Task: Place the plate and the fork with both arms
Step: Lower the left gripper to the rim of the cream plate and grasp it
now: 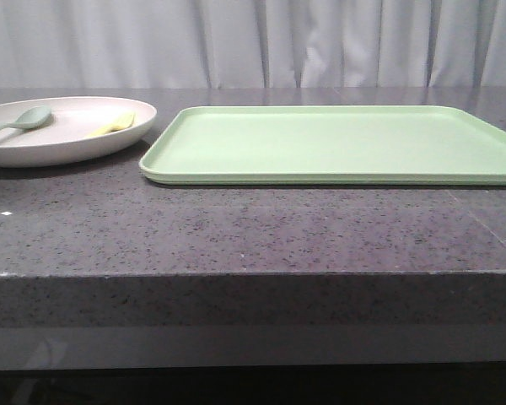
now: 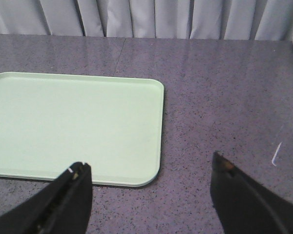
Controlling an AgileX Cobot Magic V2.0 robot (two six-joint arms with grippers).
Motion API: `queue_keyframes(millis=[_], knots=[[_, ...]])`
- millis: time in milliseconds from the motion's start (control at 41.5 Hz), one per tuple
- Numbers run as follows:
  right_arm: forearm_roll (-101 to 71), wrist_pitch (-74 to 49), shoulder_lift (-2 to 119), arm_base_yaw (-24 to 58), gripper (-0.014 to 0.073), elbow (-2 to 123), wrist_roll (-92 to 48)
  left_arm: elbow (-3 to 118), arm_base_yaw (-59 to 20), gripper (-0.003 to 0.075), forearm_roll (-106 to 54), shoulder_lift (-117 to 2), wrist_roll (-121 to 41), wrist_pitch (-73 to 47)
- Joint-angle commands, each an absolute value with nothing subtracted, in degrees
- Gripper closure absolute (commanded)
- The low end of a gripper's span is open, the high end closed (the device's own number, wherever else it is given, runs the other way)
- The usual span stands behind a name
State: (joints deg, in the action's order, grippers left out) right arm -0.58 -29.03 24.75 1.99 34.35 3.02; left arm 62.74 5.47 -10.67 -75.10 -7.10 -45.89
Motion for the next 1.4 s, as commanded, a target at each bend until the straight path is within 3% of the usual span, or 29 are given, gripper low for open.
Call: queue_keyframes(millis=[0, 168, 457, 1155, 1372], knots=[[0.00, -24.16, 25.44, 2.07, 0.0061, 36.21, 2.80, 66.44, 9.45, 0.0156, -25.01, -77.20, -16.93, -44.03], [0.00, -24.16, 25.44, 2.07, 0.0061, 36.21, 2.80, 69.48, 13.93, 0.0173, -42.00, -83.49, -27.80, -44.38], [0.00, -24.16, 25.44, 2.07, 0.0061, 36.21, 2.80, 75.86, 14.37, 0.0365, -43.45, -92.20, -27.80, -43.40], [0.00, -24.16, 25.44, 2.07, 0.0061, 36.21, 2.80, 81.04, 14.27, 0.0377, -47.46, -103.89, -27.80, -44.00], [0.00, -24.16, 25.44, 2.07, 0.0061, 36.21, 2.80, 81.04, 14.17, 0.0470, -48.17, -103.89, -27.91, -46.18]])
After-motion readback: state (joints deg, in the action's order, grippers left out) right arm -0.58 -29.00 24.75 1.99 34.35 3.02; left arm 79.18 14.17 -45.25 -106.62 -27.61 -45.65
